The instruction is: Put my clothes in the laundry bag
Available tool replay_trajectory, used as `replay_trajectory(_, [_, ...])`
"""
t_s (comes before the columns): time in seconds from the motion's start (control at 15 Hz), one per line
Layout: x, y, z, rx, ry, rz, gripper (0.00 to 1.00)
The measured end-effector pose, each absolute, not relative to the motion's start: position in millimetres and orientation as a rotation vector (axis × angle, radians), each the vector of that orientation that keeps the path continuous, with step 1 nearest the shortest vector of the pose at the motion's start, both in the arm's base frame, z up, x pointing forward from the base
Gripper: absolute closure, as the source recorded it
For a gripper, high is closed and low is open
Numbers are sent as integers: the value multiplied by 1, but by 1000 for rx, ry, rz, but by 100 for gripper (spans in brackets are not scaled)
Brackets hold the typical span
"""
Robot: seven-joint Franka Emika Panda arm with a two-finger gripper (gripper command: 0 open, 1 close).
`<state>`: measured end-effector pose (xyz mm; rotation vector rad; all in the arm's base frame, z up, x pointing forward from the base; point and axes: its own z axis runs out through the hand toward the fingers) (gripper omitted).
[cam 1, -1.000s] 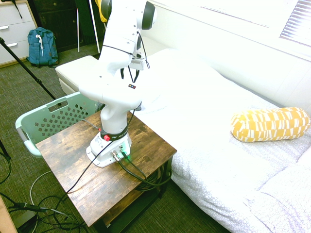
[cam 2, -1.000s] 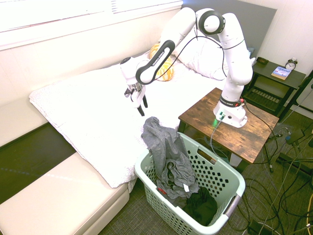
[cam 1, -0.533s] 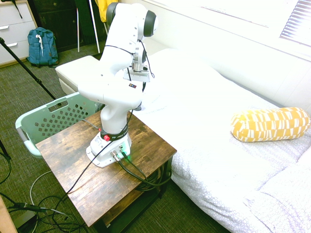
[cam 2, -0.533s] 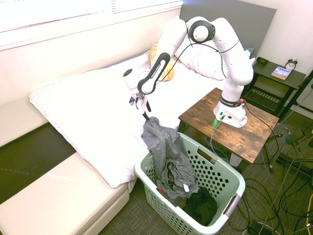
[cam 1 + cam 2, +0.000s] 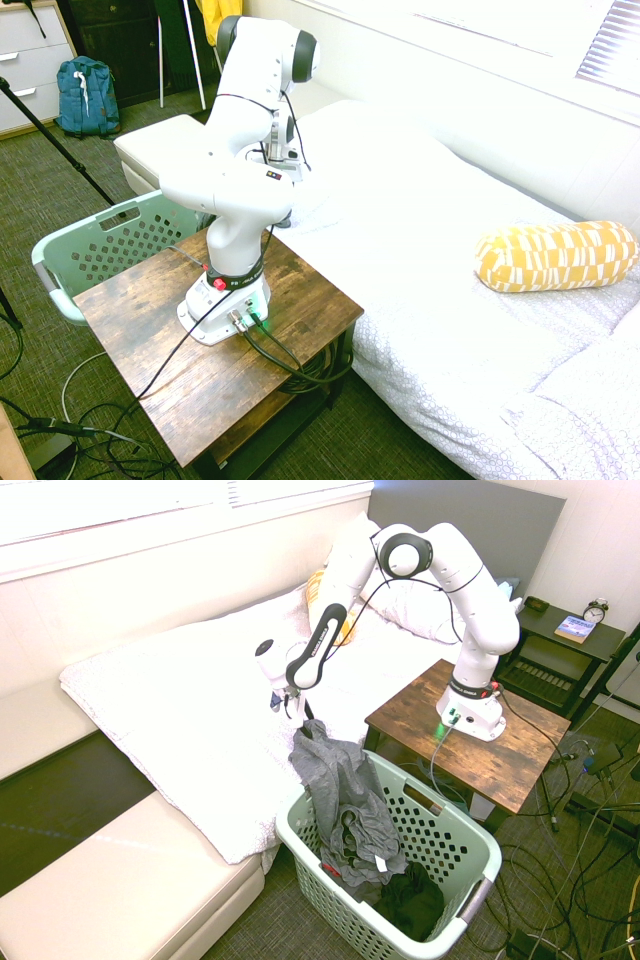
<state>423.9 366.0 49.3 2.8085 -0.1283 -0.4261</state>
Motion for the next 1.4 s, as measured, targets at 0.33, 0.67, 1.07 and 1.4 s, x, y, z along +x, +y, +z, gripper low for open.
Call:
replay_trajectory(0.33, [430,368,53,2828,-99,-439,100])
replay_trajectory(0.67, [421,367,42,2816,-71,-476,100])
replay_trajectory(1.07, [415,364,29,2803,-77,-515,100])
replay_trajectory(1.4, [415,361,25,2800,-63,-528,100])
